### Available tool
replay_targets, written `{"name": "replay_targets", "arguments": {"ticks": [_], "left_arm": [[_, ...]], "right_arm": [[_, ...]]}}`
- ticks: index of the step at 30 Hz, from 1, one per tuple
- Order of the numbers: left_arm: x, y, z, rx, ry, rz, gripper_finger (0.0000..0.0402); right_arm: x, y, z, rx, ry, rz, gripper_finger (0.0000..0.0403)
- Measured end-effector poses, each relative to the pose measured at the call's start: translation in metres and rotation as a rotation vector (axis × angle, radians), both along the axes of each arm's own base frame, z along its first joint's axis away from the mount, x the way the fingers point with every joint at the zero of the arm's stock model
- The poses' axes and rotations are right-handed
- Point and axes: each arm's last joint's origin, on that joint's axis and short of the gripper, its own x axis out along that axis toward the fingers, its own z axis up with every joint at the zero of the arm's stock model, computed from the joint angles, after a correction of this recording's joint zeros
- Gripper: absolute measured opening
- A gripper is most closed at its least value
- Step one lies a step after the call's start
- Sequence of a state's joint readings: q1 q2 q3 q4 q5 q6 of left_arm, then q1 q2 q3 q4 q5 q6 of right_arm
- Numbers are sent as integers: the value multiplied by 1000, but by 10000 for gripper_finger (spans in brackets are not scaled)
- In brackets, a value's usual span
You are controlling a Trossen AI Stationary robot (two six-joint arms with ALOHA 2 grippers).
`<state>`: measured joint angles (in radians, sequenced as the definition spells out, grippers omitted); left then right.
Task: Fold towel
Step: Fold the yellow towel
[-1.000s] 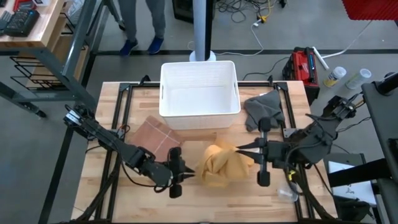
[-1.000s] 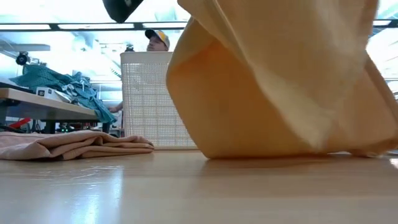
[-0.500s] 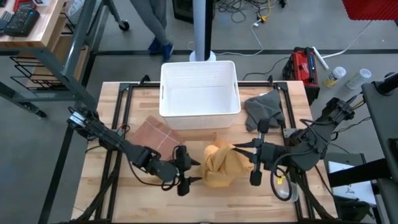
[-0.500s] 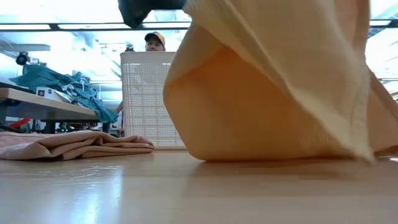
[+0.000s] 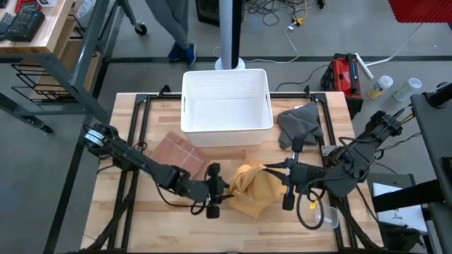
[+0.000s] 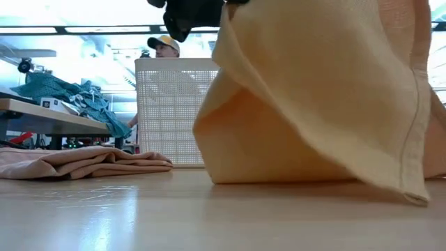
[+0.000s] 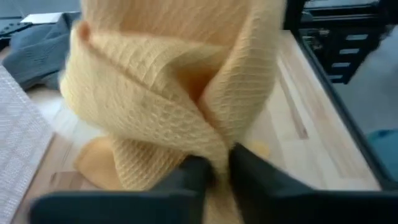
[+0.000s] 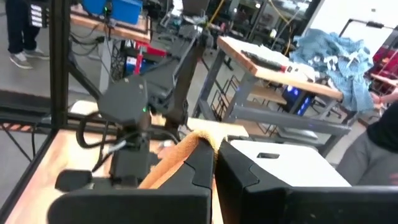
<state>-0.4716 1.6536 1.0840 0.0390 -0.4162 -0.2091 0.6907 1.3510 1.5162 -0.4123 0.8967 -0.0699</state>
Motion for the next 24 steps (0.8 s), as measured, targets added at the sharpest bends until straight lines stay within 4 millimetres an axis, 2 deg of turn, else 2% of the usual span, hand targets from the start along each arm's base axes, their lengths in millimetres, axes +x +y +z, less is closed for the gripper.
{"name": "replay_targets", "arguments": {"ticks": [1,2,5,10,14,17,21,24], "left_arm": [[-1,0,1,-2,4,-7,35],[-3,1,4,-9,4,-7,20],[-11,3,10,-31,31,13,15],[-34,1,21,-30,86,86,5],[-56,-1,33,22,68,184,2],[-72,-1,51,40,-24,267,2],[-95,2,79,59,-184,399,2],[-108,4,92,50,-247,441,2]], "right_arm": [[-1,0,-2,8,13,-6,0],[-1,-1,-4,19,26,-12,0],[-4,-2,-14,46,88,-40,0],[-19,1,-33,127,217,-76,0],[-24,15,-50,254,291,-36,0],[-12,38,-78,328,312,12,0],[19,71,-136,344,432,120,0],[44,80,-172,280,457,79,0]]}}
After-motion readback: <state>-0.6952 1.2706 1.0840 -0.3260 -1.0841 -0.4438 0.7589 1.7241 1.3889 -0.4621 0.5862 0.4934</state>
